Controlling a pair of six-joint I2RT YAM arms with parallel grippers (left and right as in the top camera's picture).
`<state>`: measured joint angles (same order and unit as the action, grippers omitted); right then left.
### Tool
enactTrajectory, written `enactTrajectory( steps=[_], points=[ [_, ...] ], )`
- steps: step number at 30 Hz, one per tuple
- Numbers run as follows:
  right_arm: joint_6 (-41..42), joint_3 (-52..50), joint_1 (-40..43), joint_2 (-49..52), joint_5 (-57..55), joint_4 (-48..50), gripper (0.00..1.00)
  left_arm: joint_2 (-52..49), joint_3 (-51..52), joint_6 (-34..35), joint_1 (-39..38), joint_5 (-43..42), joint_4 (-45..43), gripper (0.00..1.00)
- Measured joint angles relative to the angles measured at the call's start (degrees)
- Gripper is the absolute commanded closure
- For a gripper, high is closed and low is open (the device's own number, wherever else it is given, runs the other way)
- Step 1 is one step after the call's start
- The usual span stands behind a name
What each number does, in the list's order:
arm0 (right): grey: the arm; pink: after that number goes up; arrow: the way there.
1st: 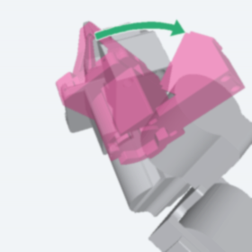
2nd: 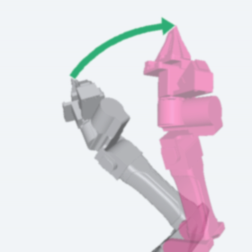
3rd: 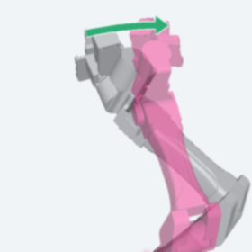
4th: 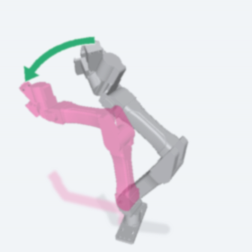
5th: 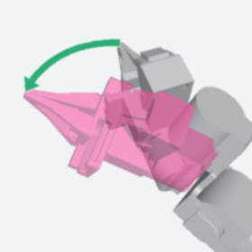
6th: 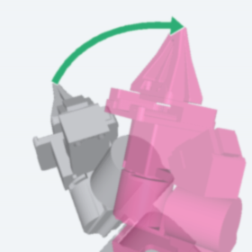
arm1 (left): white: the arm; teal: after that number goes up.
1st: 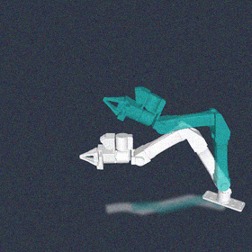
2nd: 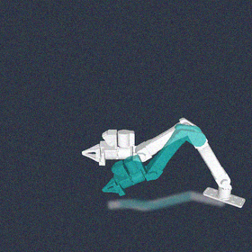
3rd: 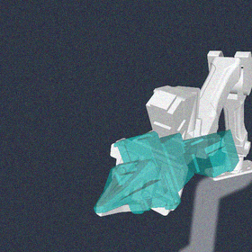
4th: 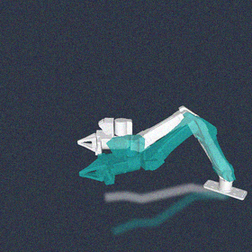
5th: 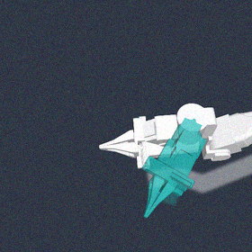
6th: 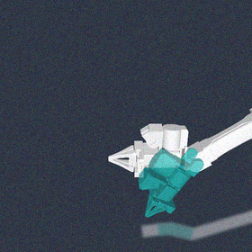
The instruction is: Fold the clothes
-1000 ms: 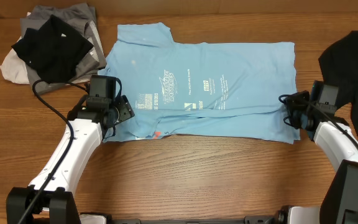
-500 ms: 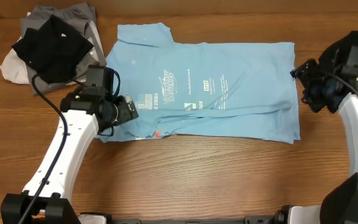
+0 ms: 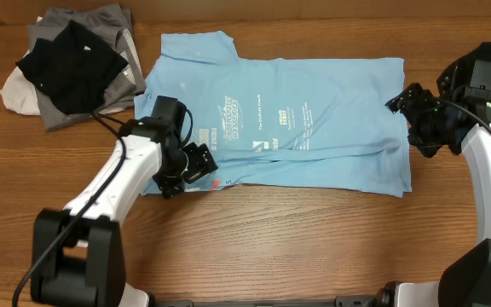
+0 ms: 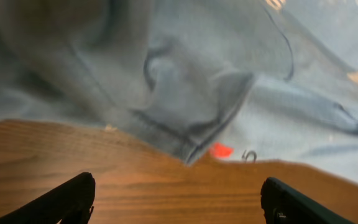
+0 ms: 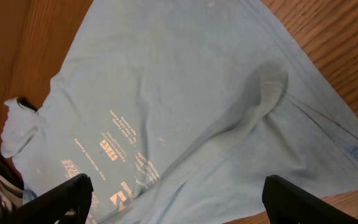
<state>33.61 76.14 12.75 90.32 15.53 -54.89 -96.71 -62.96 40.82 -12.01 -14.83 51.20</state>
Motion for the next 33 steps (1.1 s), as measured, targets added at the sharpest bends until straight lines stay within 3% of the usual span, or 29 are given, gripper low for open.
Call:
enactTrajectory(
  steps=[8, 14, 17, 23, 27, 30, 33],
  points=[
    [-0.6, 0.0, 0.0, 0.0, -2.0, -0.4, 0.08, -6.6, 0.0, 5.7, 0.0, 0.0, -4.1, 0.15],
    [-0.6, 0.0, 0.0, 0.0, -2.5, -0.4, 0.08, -7.8, 0.0, 7.0, 0.0, 0.0, -5.7, 0.31],
    [-0.6, 0.0, 0.0, 0.0, -2.5, -0.4, 0.08, -7.8, 0.0, 7.3, 0.0, 0.0, -6.2, 0.34],
    [-0.7, 0.0, 0.0, 0.0, -3.7, -0.4, 0.08, -7.8, 0.0, 7.3, 0.0, 0.3, -6.7, 0.63],
    [-0.6, 0.0, 0.0, 0.1, -4.0, -0.4, 0.08, -7.8, 0.0, 7.3, 0.0, 0.7, -7.3, 0.77],
    [-0.7, 0.0, 0.0, 0.1, -4.1, -0.3, 0.08, -7.8, 0.0, 7.4, 0.0, 0.7, -8.3, 0.96],
    [-0.6, 0.0, 0.0, 0.1, -4.2, -0.3, 0.08, -7.8, 0.0, 7.3, 0.0, 0.9, -9.2, 0.96]
  ],
)
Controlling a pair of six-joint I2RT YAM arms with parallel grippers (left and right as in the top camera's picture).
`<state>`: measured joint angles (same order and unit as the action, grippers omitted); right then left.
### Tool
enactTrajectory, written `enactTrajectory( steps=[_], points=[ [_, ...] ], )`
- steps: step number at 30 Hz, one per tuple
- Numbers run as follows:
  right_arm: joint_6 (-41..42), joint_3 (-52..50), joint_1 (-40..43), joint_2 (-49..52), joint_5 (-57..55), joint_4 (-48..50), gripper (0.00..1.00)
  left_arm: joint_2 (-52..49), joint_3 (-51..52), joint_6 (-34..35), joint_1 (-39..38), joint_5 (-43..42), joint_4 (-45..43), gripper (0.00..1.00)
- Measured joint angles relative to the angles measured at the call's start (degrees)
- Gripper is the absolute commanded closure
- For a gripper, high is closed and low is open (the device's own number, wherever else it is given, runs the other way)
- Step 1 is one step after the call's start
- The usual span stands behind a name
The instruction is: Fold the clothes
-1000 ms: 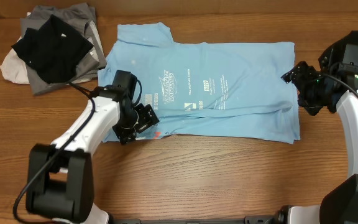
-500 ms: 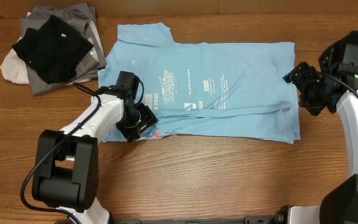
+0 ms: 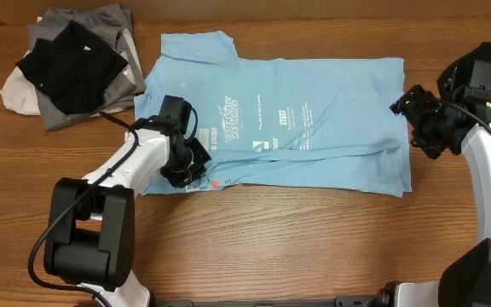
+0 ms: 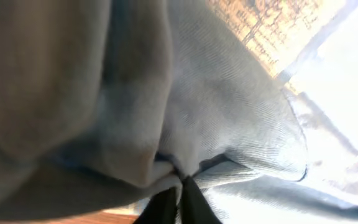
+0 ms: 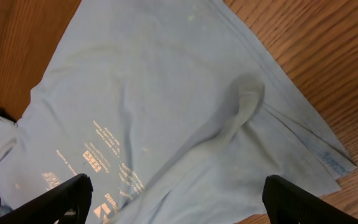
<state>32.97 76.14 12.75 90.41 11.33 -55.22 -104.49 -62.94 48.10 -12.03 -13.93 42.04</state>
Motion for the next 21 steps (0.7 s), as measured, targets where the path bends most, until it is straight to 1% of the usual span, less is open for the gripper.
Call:
enactTrajectory(
  steps=[4, 10, 12, 13, 16, 17, 19, 21],
  points=[
    [0.0, 0.0, 0.0, 0.0, -0.1, 0.1, 0.09, 0.0, -0.5, -0.2, 0.0, 0.0, 0.3, 0.96],
    [0.0, 0.0, 0.0, 0.0, -0.2, 0.1, 0.09, 0.0, -5.0, -2.2, 0.0, 0.6, 0.4, 0.94],
    [0.0, 0.0, 0.0, 0.0, -0.2, 0.1, 0.09, 0.0, -6.8, -3.1, 0.0, 0.9, 0.3, 0.89],
    [0.0, 0.0, 0.0, 0.0, -0.2, 0.2, 0.09, 0.0, -7.7, -3.5, 0.0, 1.0, 0.3, 0.85],
    [0.0, 0.0, 0.0, 0.1, -0.2, 0.1, 0.09, 0.0, -8.9, -4.4, 0.0, 1.3, -0.4, 0.62],
    [0.0, 0.0, 0.0, 0.2, -0.2, 0.1, 0.09, 0.0, -9.1, -4.7, 0.0, 1.4, -0.7, 0.58],
    [0.0, 0.0, 0.0, 0.3, -0.2, 0.1, 0.09, 0.0, -9.1, -4.8, 0.0, 1.7, -1.2, 0.58],
    [0.0, 0.0, 0.0, 0.7, -0.2, 0.1, 0.09, 0.0, -9.1, -5.0, 0.0, 2.2, -1.6, 0.62]
  ],
)
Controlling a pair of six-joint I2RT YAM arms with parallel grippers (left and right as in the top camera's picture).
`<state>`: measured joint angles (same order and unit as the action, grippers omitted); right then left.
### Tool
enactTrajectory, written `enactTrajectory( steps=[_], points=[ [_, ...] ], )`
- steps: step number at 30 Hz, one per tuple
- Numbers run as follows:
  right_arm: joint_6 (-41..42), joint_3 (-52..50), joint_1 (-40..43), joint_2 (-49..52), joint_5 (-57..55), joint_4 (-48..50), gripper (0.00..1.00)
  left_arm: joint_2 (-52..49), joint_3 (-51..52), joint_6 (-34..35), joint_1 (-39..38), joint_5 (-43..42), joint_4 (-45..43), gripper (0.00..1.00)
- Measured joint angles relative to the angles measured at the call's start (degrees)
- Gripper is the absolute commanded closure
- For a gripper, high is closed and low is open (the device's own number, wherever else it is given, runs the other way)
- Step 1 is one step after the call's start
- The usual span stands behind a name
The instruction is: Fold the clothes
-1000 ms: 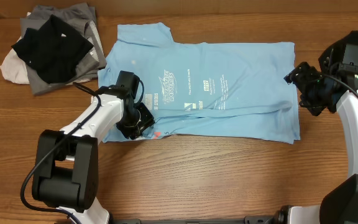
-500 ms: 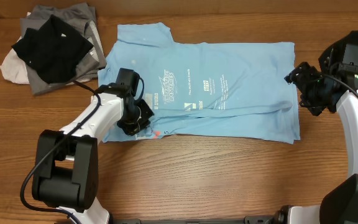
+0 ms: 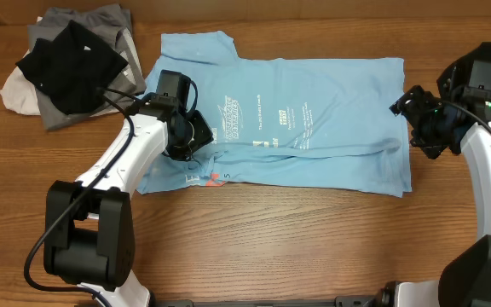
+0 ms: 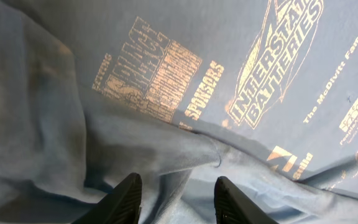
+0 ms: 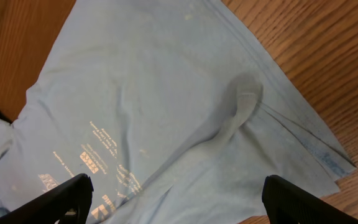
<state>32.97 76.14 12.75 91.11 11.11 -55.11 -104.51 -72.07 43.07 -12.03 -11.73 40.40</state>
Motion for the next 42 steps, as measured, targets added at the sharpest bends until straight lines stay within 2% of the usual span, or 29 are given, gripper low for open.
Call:
enactTrajectory(
  steps=[3, 7, 11, 13, 14, 19, 36, 42],
  points=[
    [0.0, 0.0, 0.0, 1.4, 0.0, 0.0, 0.12, 0.0, 0.0, -0.2, 0.0, 1.2, -1.3, 0.62],
    [-0.1, 0.0, -0.2, 4.6, 0.0, -0.7, 0.12, 0.0, -0.1, -2.1, 0.0, 2.1, -2.5, 0.54],
    [0.0, 0.0, -0.4, 6.8, 0.0, -1.5, 0.12, -0.1, -2.4, -3.3, 0.6, 3.1, 8.2, 0.43],
    [0.0, 0.0, -0.5, 7.3, 0.0, -1.5, 0.12, -0.2, -3.8, -3.4, 1.3, 4.0, 13.9, 0.3],
    [0.0, 0.0, -0.5, 7.4, 0.0, -1.5, 0.12, -0.2, -4.3, -3.4, 1.8, 4.4, 16.5, 0.29],
    [0.0, 0.0, -0.5, 7.4, 0.0, -1.4, 0.12, -0.2, -4.9, -3.7, 4.9, 6.5, 20.3, 0.29],
    [0.0, 0.0, -0.5, 7.4, 0.0, -1.4, 0.12, -6.0, -4.9, -3.7, 6.1, 7.6, 14.4, 0.33],
    [-0.1, 0.0, -0.5, 7.4, 0.0, -1.4, 0.12, -7.2, -4.9, -3.8, 6.1, 6.8, 13.5, 0.44]
  ],
)
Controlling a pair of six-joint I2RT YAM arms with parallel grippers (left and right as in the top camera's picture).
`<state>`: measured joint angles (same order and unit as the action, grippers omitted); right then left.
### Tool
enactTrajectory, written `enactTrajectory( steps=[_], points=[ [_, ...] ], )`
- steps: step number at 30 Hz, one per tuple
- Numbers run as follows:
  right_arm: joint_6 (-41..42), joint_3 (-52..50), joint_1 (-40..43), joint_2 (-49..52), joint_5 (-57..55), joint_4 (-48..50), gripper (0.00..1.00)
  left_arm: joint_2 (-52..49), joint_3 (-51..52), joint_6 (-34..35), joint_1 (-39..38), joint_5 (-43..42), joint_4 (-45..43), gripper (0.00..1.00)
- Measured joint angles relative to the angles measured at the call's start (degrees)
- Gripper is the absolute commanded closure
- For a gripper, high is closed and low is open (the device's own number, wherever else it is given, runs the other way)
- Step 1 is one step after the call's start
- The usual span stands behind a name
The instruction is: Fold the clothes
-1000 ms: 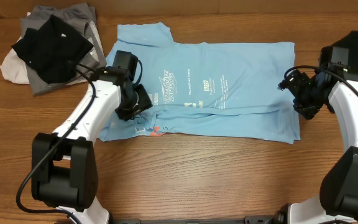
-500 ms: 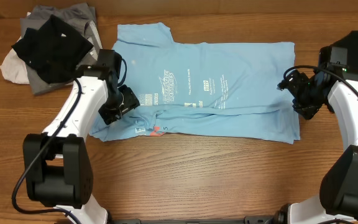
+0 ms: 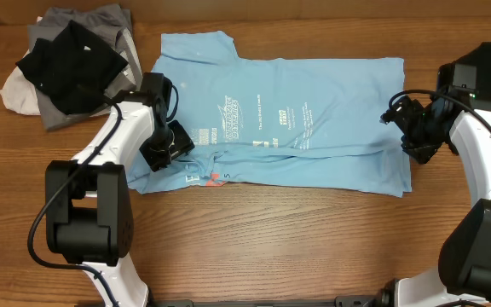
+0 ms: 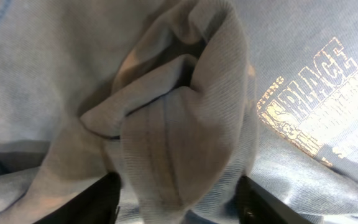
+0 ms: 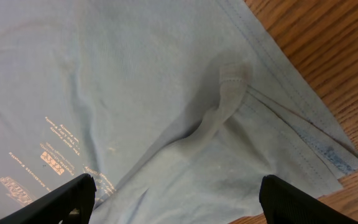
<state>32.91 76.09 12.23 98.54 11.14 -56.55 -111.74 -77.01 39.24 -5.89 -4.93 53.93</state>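
A light blue printed T-shirt lies spread on the wooden table, its near edge folded in. My left gripper sits on the shirt's near left part. In the left wrist view the left gripper is open, with a bunched fold of blue cloth rising between its fingers. My right gripper hovers at the shirt's right edge. Seen from the right wrist, the right gripper is wide open above flat cloth, with a raised crease ahead of it.
A pile of black, grey and white clothes lies at the far left corner, just beyond my left arm. Bare wood table runs along the near side of the shirt.
My left gripper has moved left and nearer, from the printed area to the bunched left part, and its jaws stand wider. My right gripper has moved slightly left over the shirt's edge.
My left gripper was open at the shirt's near left corner, then shut on that cloth. Later it was over the print with jaws parted and the cloth let go, the left part rumpled. Now it is open around a fold there. My right gripper stayed open at the right edge.
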Motion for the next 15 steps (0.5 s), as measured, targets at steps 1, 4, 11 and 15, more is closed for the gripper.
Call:
enactTrajectory(
  steps=[1, 4, 11, 15],
  points=[
    [0.0, 0.0, 0.0, 0.0, 0.0, 0.0, 0.12, 0.0, 0.0, -0.1, 0.0, 0.0, -0.1, 0.45],
    [0.0, 0.0, 0.0, 0.0, 0.0, 0.0, 0.12, 0.0, -0.3, -0.2, 0.0, -0.3, 0.0, 0.51],
    [0.0, 0.0, 0.0, 0.0, 0.0, 0.2, 0.12, 0.0, -3.4, -0.3, 0.0, -0.5, 1.4, 0.91],
    [0.0, 0.0, 0.0, 0.0, 0.0, 0.2, 0.12, 0.0, -4.2, -0.5, 0.0, -0.5, 0.9, 0.96]
  ],
)
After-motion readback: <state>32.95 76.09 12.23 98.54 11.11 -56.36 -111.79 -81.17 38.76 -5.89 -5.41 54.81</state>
